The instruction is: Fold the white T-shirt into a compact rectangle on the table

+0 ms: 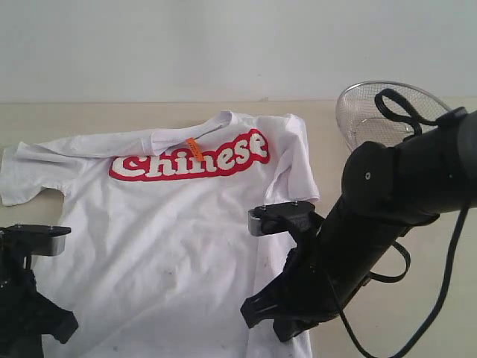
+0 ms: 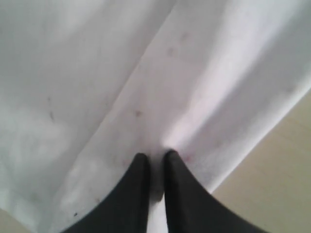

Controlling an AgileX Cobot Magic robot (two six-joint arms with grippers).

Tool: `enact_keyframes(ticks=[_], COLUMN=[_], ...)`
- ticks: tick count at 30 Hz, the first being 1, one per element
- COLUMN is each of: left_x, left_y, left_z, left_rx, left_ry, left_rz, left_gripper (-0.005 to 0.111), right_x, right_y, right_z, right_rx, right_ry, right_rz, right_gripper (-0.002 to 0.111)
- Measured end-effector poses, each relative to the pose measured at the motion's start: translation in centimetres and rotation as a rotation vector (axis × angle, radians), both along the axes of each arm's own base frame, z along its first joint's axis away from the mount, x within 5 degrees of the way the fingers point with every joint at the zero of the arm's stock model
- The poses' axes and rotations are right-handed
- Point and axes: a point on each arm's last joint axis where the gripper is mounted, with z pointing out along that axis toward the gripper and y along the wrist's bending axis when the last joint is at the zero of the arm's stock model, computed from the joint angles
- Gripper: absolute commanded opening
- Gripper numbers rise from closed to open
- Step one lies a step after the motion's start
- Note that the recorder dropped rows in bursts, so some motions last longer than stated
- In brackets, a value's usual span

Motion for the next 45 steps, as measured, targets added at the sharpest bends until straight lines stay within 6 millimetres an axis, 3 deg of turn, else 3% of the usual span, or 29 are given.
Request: enact_keyframes(ticks=[12,27,36,43,45], left_x=[0.3,0.8,0.7,0.7,0.7], left_y=[-1.9,-1.7,-1.6,-1.5,-1.5], left_z=[0.4,-2.8,-2.9,-2.9,-2.9], left_rx=[-0.228,-0.176,-0.150,-0.140,-0.140], left_ry=[-0.039,0.036,0.055,0.058,0.060], left_rz=[-0.010,-0.016,0.003,0.007,0.009], left_gripper=[0.005,0.005,0.005,0.005,0.005], right_x=[0.1,-0.3,-0.2,-0.3,-0.4], right_y=[0.0,-0.5,-2.5,-3.1,-3.2], right_z=[-0.1,2.3,1.8,1.9,2.9], right_rx=[-0.002,-0.007,-0.239,-0.298,-0.281], right_ry=[-0.003,-0.057,-0.063,-0.059,-0.098], right_rz=[-0.001,-0.010,-0.035,-0.029,-0.038], right_gripper=[0.000,0.000,0.000,0.000,0.000])
